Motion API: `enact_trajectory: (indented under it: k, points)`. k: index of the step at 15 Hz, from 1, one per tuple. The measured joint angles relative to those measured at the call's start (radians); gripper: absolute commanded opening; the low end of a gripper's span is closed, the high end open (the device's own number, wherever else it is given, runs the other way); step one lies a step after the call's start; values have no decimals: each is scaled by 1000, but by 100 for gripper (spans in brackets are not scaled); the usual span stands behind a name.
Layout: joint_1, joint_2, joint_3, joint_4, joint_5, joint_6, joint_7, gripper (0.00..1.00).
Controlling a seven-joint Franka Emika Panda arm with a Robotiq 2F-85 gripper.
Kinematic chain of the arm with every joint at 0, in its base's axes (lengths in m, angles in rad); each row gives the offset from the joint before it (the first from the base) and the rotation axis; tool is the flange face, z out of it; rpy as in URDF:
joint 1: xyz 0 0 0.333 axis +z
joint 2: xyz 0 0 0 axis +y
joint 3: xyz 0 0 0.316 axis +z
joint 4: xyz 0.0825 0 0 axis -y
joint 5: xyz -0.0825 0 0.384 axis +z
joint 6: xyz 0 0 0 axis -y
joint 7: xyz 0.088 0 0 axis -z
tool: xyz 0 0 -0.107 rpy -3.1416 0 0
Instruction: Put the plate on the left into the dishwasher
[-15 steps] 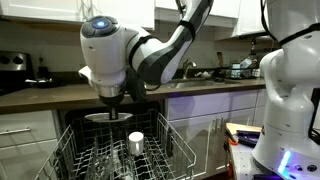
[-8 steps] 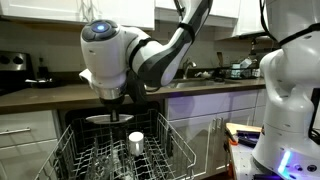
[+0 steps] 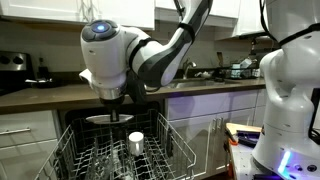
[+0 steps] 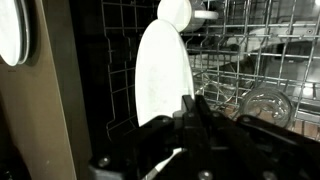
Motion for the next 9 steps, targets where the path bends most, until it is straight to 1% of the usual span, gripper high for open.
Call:
enact_trajectory:
  k: [7, 9]
  points:
    - [0, 1, 0, 0, 0, 0, 0, 4]
    - [-2, 6, -3, -3, 7, 23, -4, 4]
